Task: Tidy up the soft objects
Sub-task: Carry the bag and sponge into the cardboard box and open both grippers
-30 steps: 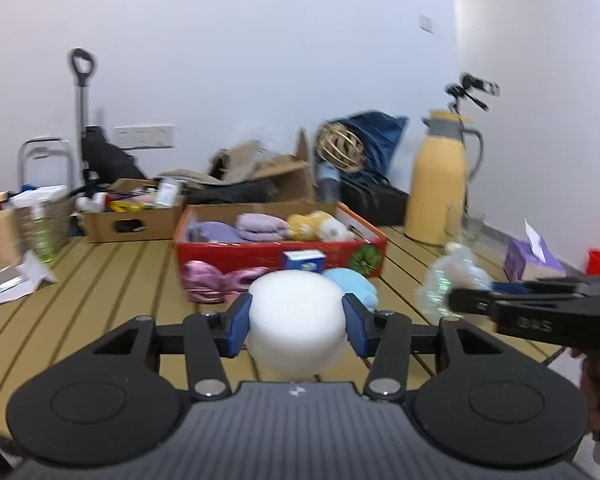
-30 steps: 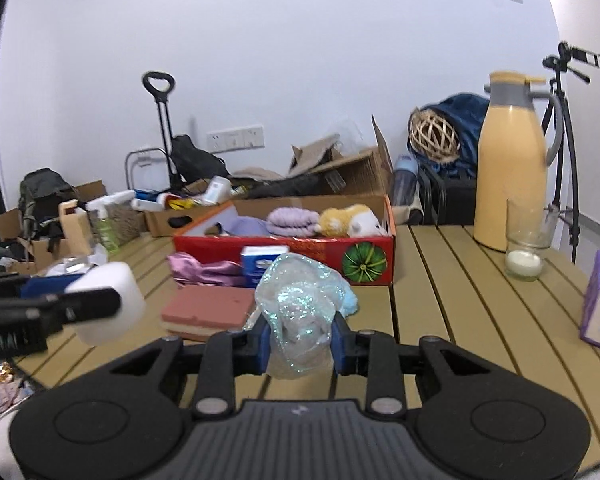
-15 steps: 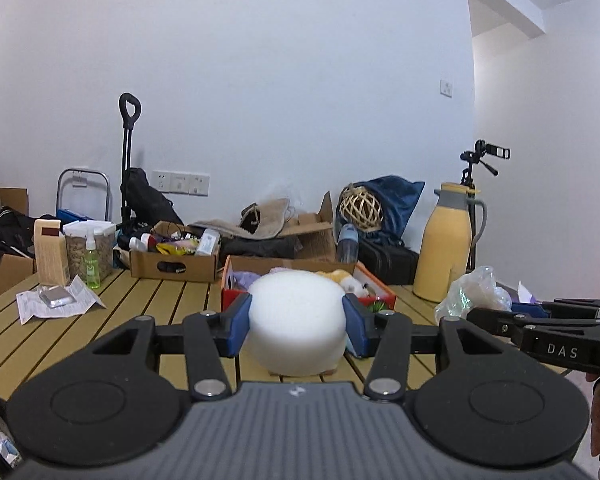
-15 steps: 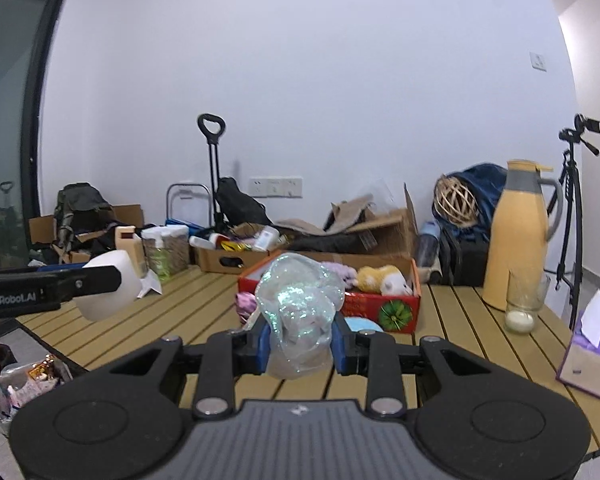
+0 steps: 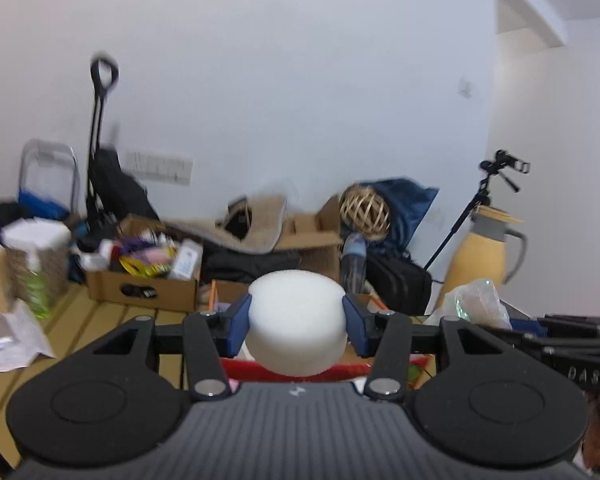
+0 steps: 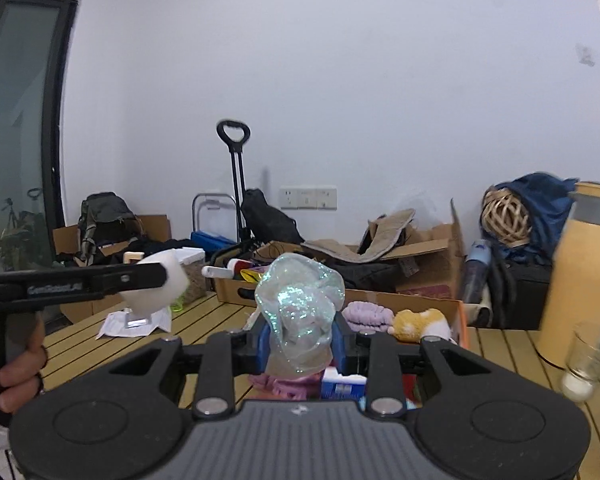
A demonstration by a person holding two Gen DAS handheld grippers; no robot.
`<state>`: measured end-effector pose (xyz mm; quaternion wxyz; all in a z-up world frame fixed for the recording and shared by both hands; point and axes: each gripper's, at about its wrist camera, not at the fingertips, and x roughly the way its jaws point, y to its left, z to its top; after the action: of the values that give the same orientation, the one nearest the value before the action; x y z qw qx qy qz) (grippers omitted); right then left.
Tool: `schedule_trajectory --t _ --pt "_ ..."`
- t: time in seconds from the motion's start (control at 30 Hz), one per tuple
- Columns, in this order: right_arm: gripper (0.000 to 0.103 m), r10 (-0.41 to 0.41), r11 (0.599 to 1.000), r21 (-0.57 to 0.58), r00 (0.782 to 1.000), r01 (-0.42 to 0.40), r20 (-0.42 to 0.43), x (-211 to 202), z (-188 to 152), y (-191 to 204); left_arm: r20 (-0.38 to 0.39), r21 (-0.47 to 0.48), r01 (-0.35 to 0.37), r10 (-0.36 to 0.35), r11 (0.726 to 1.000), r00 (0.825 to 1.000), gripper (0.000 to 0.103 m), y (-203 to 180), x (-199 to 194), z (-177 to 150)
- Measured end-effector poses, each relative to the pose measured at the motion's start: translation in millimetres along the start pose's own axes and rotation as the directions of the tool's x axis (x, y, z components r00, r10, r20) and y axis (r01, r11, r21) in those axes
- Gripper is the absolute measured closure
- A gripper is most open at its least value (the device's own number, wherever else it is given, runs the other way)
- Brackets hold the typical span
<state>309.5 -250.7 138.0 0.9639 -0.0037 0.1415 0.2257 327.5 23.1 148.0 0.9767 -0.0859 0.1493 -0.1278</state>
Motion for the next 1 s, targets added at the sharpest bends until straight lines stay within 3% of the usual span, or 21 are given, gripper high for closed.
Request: schedule_trajectory --t 0.23,0.4,0.53,0.6,0.77,0.9,1.0 --pt "0.073 0.041 0.999 0.012 0.986 -0.040 -0.162 140.4 23.3 -36.8 -0.146 -0.043 -0.044 0.037 0.998 0.989 0.053 41.2 138.7 14.1" --pt "0.073 0.057 0.998 0.055 0.947 -0.042 -0.316 240.4 11.1 -53.7 -0.264 -0.017 -0.063 0.056 0.998 0.963 0.053 53.8 223.9 7.0" --pt "0.072 0.053 0.998 0.043 0.906 -0.038 -0.420 299.1 -6.4 -51.9 -0.357 0.018 -0.105 0.104 0.994 0.928 0.051 59.8 274.0 -9.6" --pt "0.069 0.069 0.997 0.062 0.884 -0.046 -0.462 317.4 -15.5 -52.1 -0.388 0.042 -0.120 0.127 0.992 0.913 0.050 60.7 287.1 -18.1" --pt "0.058 0.130 0.990 0.108 0.846 -0.087 -0.517 334.4 -28.1 -50.9 -0.405 0.036 -0.102 0.108 0.994 0.908 0.035 63.8 293.0 -25.3" --pt "0.042 0.132 0.990 0.110 0.846 -0.087 -0.517 325.1 -22.3 -50.4 -0.403 0.036 -0.094 0.101 0.995 0.910 0.028 61.3 283.2 -19.0" --pt "0.040 0.106 0.993 0.090 0.856 -0.070 -0.506 312.7 -9.4 -53.8 -0.388 0.046 -0.094 0.104 0.995 0.916 0.027 58.5 267.0 -5.6"
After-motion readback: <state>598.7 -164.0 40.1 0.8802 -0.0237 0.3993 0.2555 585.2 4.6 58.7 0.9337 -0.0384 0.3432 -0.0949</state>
